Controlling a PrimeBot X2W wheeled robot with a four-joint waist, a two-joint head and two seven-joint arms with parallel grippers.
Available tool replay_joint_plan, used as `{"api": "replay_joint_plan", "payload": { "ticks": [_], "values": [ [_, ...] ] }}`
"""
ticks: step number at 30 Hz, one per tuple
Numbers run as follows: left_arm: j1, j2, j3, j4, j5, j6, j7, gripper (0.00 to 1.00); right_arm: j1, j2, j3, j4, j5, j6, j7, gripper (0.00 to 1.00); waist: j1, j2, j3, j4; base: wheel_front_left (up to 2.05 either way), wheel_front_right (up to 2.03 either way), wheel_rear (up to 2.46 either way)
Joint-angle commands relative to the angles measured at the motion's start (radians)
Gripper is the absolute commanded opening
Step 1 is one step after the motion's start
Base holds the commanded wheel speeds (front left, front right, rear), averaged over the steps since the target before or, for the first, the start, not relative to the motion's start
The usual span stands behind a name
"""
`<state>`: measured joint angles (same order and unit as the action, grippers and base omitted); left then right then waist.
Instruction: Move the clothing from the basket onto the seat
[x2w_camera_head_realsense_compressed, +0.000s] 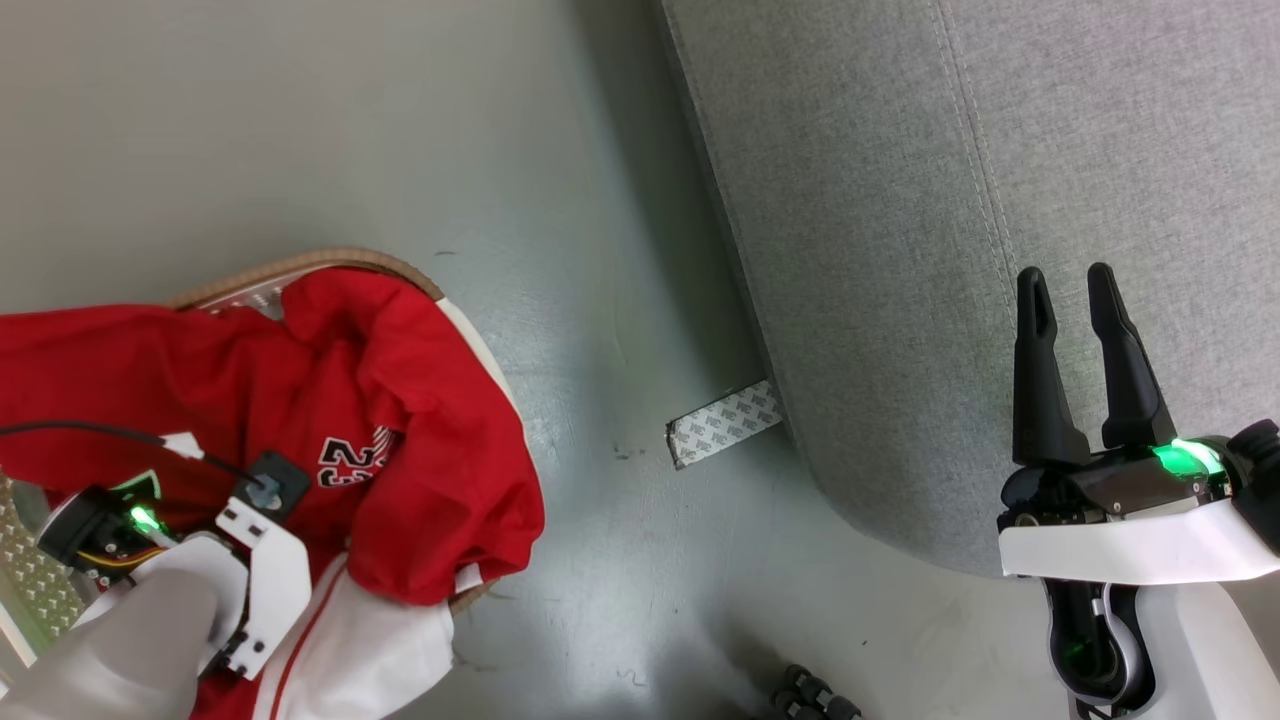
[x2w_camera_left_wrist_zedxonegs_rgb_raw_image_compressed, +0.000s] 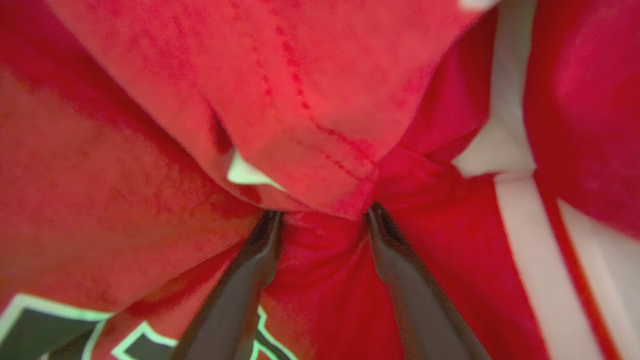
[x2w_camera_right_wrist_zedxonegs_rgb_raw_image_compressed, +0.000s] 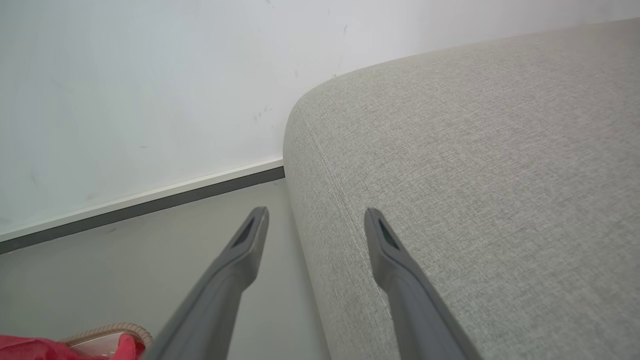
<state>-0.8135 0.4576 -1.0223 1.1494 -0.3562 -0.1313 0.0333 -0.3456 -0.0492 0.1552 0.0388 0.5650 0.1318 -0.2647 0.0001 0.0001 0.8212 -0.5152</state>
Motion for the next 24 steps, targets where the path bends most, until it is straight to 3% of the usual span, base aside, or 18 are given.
{"api": "replay_joint_plan", "payload": {
  "ticks": [1, 11, 24],
  "values": [
    [0.002, 0.008, -0.013, 0.01, -0.02, 0.001, -0.003, 0.0, -0.012, -0.002, -0.002, -0.003, 0.006, -0.002, 0.0, 1.0, -0.0001, -0.0001, 0.0, 0.001, 0.0, 0.0, 0.0],
    [-0.018, -0.006, -0.066, 0.025, -0.099, 0.001, -0.061, 0.0, -0.029, -0.002, -0.004, 0.014, -0.014, -0.002, 0.0, 1.0, -0.0001, -0.0001, -0.045, 0.019, 0.0, 0.0, 0.0],
    [0.08, -0.162, -0.061, 0.043, -0.221, 0.001, -0.229, 0.0, 0.002, -0.003, -0.054, 0.077, -0.124, -0.002, 0.0, 1.0, -0.0001, -0.0001, -0.335, 0.145, 0.0, 0.0, 0.0]
  ]
}}
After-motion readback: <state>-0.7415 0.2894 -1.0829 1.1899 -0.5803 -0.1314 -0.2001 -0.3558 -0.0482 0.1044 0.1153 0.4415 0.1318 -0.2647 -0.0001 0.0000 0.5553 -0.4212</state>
